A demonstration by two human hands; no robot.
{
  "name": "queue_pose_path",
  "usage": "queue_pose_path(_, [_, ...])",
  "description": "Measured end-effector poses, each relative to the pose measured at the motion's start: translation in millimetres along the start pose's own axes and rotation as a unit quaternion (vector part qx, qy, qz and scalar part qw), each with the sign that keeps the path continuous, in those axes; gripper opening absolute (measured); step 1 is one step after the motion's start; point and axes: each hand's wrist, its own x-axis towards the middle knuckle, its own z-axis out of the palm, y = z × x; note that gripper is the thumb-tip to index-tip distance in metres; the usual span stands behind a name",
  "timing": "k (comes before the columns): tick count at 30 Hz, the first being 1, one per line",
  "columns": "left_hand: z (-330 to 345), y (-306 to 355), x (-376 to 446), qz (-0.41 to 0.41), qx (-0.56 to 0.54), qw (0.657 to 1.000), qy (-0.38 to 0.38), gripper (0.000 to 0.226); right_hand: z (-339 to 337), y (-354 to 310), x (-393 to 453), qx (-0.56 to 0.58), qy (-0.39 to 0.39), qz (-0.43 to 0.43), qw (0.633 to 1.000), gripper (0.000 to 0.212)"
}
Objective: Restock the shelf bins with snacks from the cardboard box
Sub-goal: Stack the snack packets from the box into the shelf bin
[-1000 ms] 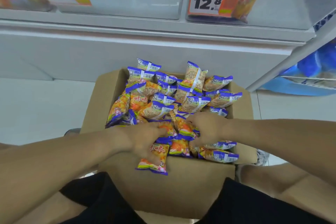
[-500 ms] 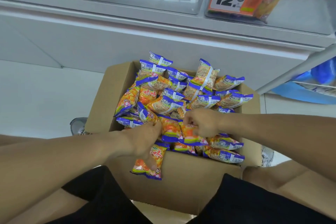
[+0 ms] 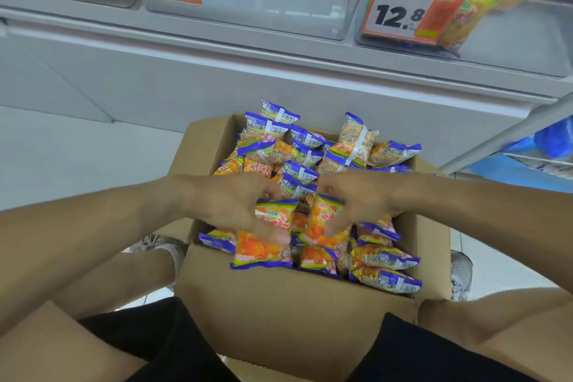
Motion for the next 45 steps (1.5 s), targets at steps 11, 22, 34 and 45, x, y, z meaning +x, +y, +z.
queue_pose_path(11, [-89.9, 26.2, -24.0, 0.071, -0.195, 0.976, 0.068, 0.043, -76.8, 3.0, -78.5, 0.307, 0.213, -0.041, 0.927, 0.049])
queue_pose_path(22, [-98.7, 92.5, -2.1, 0.167, -0.396, 0.883, 0.191, 0.029, -96.8, 24.7, -103.5, 0.56, 0.293, -0.121, 0.765, 0.08])
queue_pose_path(34, [-90.0, 139.8, 18.1, 0.231, -0.401, 0.883, 0.081, 0.062, -99.1, 21.5, -95.0, 0.507, 0.405, -0.039, 0.76, 0.096])
queue_pose_path(45, [-84.6, 151.0, 39.8, 0.185, -0.32, 0.915, 0.16, 0.085, -101.9, 48.8, -115.6, 0.505, 0.243, -0.056, 0.826, 0.075])
